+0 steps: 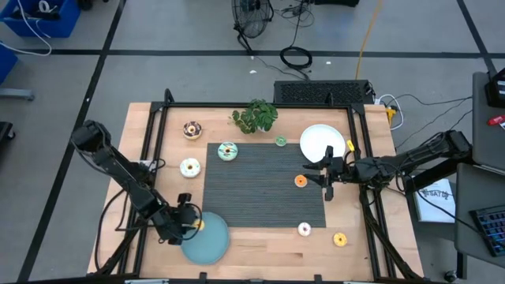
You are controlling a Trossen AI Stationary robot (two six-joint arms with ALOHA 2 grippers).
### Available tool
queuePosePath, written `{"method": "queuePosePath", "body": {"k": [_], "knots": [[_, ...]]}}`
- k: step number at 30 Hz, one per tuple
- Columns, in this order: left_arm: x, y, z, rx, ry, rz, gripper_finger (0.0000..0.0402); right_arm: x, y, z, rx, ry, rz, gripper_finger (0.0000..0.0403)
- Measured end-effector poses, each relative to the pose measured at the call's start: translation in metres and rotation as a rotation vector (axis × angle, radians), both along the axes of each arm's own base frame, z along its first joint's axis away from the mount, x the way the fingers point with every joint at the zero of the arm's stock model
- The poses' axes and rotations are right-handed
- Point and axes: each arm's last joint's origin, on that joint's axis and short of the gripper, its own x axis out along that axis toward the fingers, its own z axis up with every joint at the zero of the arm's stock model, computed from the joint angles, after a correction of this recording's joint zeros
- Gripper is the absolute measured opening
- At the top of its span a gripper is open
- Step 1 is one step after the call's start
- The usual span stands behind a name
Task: Pick & Place donuts
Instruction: Put the top small yellow donut on the blue plate, then put the small yellow donut on the blue plate
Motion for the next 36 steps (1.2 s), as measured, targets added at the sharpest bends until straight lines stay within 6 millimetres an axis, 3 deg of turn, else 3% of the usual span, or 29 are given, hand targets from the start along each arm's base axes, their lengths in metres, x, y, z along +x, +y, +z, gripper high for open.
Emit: {"method": "queuePosePath", "body": {"k": [12, 20, 25, 36], "knots": [[-0.001, 0.000, 0.008, -0.051, 0.002, -0.032, 0.0247, 0.000, 0.000, 0.000, 0.000, 0.000, 0.000, 0.0125], [-0.002, 0.005, 0.064, -0.059, -0.274, -0.132, 0.0244, 0.000, 0.000, 0.000, 0.000, 0.000, 0.001, 0.0125], [-0.013, 0.021, 0.101, 0.002, -0.496, -0.132, 0.0233, -0.001, 0.000, -0.006, -0.009, 0.006, 0.001, 0.0125], [-0.046, 0.064, 0.133, 0.173, -0.698, -0.112, 0.0193, -0.002, 0.000, -0.010, -0.003, 0.011, 0.004, 0.0125]]}}
